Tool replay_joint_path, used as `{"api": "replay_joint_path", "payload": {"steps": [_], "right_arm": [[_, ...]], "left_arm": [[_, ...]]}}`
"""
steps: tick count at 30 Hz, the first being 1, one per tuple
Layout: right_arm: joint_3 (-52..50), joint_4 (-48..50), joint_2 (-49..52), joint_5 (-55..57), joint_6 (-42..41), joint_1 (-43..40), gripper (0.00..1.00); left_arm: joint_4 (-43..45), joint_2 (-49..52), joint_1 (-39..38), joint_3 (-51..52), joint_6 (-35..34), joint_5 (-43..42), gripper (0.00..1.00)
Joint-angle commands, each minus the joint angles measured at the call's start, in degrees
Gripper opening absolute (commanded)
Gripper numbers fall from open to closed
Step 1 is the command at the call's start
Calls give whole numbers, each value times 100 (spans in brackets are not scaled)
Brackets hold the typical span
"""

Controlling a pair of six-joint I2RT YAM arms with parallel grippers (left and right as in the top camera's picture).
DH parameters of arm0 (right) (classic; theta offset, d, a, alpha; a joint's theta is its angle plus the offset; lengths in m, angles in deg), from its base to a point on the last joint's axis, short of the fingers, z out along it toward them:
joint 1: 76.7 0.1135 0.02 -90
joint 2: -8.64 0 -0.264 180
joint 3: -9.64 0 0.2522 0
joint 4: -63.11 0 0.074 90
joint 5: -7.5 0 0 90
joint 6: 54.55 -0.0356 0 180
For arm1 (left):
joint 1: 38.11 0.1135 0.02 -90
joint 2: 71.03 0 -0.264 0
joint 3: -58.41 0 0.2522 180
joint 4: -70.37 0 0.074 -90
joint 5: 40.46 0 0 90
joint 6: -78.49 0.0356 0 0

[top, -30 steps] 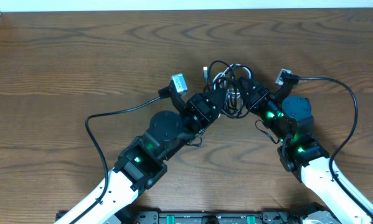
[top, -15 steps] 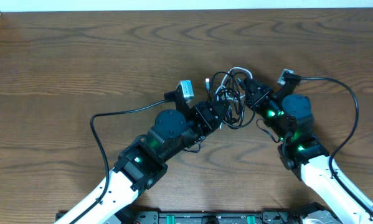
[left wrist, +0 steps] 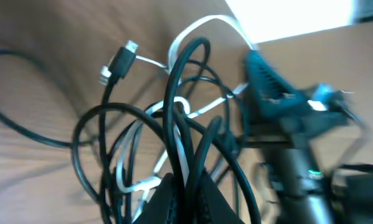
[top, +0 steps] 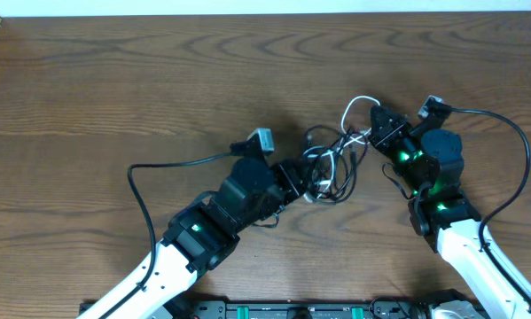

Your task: Untangle cables

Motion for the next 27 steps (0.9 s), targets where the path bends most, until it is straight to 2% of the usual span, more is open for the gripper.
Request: {"api": "replay_joint_path", "payload": {"steps": [1, 9, 12, 18, 22, 23, 27], "right_arm": [[72, 11, 35, 136, 109, -79, 1], [72, 11, 35, 136, 107, -79, 1], [72, 11, 37, 136, 107, -79, 1], [72, 11, 35, 133, 107, -79, 1], [72, 28, 35, 83, 103, -79, 1], [72, 35, 35, 68, 103, -79, 1], [72, 35, 35, 68, 103, -79, 1]], "left_arm": [[-278, -66, 15, -26, 181, 599, 9], [-850, -63, 15, -26, 181, 1270, 48], [-925, -57, 15, -26, 184, 1294, 56], [-960, 39, 15, -26, 181, 1294, 60], [-964, 190, 15, -26, 188, 1331, 68], [-960, 247, 15, -26, 260, 1357, 68], [-691, 542, 15, -26, 1246, 1386, 68]]}}
